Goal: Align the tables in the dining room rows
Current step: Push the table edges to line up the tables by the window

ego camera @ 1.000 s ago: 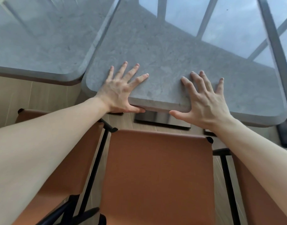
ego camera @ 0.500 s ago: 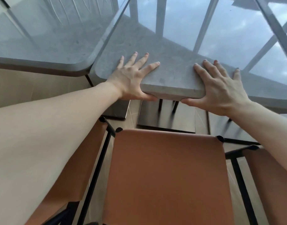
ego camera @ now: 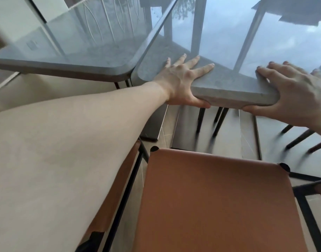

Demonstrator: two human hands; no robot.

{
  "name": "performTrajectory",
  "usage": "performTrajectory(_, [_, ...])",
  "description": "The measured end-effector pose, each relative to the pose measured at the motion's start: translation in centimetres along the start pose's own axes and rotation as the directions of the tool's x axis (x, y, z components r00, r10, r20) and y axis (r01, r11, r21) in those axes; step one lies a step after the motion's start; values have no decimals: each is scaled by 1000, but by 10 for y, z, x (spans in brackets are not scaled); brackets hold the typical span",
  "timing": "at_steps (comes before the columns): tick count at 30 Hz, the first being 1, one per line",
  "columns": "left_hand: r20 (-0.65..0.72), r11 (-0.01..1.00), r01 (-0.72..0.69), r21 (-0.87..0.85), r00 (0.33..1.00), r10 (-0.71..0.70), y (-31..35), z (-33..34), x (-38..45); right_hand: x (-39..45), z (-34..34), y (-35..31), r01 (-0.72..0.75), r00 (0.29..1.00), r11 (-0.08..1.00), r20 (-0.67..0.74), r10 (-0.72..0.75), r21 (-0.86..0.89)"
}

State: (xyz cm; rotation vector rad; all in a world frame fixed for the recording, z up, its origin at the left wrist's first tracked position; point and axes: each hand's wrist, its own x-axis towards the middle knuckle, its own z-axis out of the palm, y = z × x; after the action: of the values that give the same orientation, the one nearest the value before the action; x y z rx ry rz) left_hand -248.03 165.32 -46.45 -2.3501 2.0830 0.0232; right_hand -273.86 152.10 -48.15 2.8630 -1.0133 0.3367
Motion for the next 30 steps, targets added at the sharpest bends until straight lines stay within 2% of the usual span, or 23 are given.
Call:
performTrajectory(8, [-1, 1000, -20, -13, 1000, 20, -3, 0, 3, 4, 1, 5, 30, 1000, 999, 1, -30, -34])
performTrajectory(16, [20, 1000, -14, -5, 1000, 14, -6, 0, 13, 11, 0, 9, -10, 999, 999, 53, 11, -32])
performTrajectory(30, [2, 1000, 2, 9, 1000, -2, -16, 1, 40, 35, 10, 20, -18, 1000, 1000, 19, 18, -11])
